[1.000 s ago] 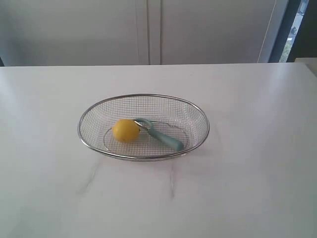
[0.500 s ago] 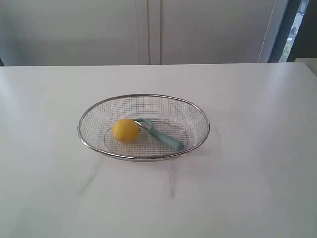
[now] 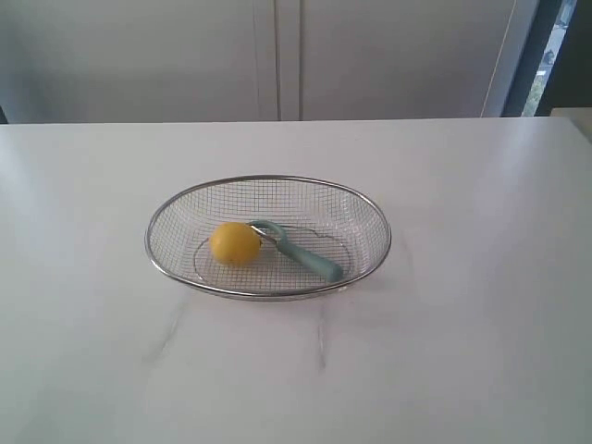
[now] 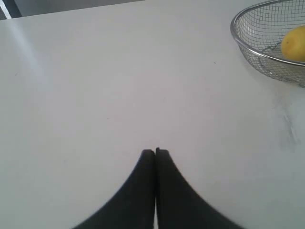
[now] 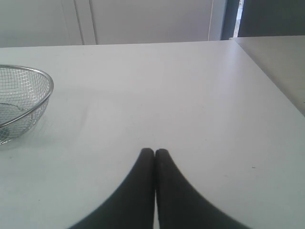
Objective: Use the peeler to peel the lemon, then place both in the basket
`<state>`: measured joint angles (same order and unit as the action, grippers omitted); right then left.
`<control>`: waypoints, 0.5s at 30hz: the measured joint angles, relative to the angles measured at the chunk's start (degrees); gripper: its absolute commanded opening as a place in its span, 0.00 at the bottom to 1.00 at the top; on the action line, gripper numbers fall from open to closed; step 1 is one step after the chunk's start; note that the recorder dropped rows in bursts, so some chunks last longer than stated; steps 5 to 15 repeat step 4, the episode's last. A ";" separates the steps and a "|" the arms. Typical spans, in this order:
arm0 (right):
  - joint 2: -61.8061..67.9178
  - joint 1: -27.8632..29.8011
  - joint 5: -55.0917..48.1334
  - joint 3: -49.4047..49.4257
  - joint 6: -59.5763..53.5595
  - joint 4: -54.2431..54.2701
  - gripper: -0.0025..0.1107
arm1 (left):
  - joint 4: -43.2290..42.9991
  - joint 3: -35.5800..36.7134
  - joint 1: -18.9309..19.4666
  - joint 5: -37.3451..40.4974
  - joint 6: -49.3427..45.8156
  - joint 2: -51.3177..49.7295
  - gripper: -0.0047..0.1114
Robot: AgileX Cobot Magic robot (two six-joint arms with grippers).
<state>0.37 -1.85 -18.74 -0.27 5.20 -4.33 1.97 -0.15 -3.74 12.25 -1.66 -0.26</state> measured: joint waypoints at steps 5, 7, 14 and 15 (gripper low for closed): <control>0.00 0.00 0.00 0.00 0.00 0.00 0.02 | 0.00 0.00 0.00 0.00 0.00 0.00 0.04; 0.00 0.00 0.00 0.00 0.00 0.00 0.02 | 0.00 0.00 0.00 0.00 0.00 0.00 0.04; 0.00 0.00 0.00 0.00 0.00 0.00 0.02 | 0.00 0.00 0.00 0.00 0.00 0.00 0.04; 0.00 0.00 0.00 0.00 0.00 0.00 0.02 | 0.00 0.00 0.00 0.00 0.00 0.00 0.04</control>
